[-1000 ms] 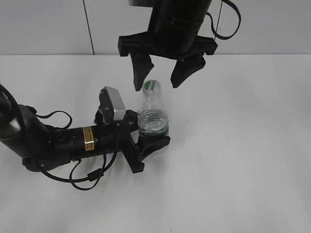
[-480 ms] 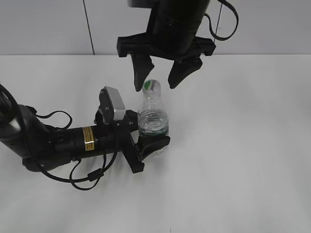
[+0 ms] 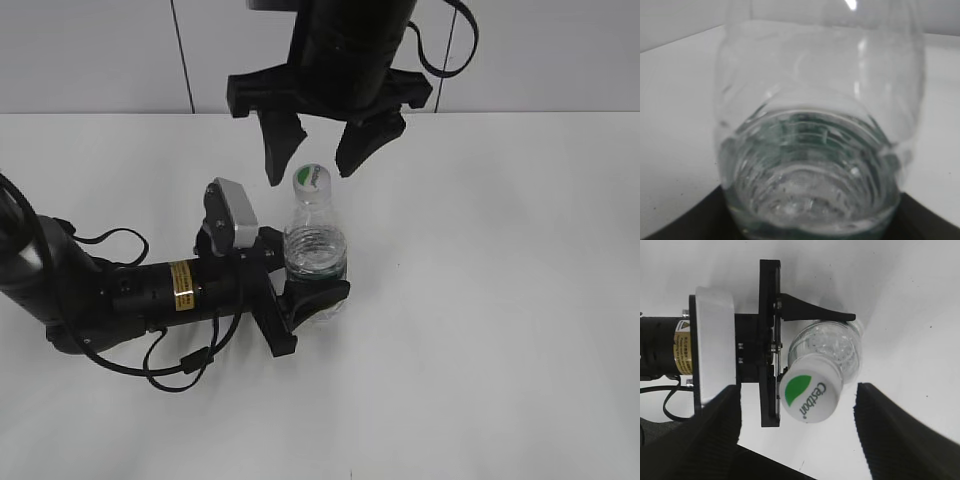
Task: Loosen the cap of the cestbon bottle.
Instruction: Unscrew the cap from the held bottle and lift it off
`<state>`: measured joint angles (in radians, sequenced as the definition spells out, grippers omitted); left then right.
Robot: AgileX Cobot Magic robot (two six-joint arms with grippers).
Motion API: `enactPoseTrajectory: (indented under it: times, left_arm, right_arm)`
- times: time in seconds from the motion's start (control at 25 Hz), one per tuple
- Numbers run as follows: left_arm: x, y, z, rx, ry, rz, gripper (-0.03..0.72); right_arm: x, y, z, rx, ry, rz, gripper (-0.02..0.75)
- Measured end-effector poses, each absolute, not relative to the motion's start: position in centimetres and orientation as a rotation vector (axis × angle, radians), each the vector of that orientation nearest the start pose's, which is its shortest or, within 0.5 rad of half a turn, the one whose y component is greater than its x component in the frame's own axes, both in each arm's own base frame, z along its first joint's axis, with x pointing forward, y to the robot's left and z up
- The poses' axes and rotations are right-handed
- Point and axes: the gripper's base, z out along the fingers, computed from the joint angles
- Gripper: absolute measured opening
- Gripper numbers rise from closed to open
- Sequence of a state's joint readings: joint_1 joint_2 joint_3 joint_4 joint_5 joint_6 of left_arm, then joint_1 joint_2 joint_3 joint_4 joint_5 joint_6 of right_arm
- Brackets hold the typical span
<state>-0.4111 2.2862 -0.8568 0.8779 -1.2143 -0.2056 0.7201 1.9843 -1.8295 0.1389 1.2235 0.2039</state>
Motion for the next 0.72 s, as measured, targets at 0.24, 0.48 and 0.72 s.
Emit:
enactPoseTrajectory:
  times: [0.24,0.48,0.72]
  left_arm:
    - [29.7,-20.1,5.3,1.065,1.537,-0.899,0.414]
    - [29.7,-20.1,5.3,1.065,1.537,-0.899,0.414]
    - [29.7,-20.1,5.3,1.065,1.537,-0.899,0.414]
  right_arm:
    - [31.5,29.4,27.0,-0.733,2.871,0.353,0.534]
    - [31.7,29.3,27.0,-0.749,2.859,0.320,0.531]
    - [31.7,29.2,27.0,-0.764,2.853,0.313,0.432]
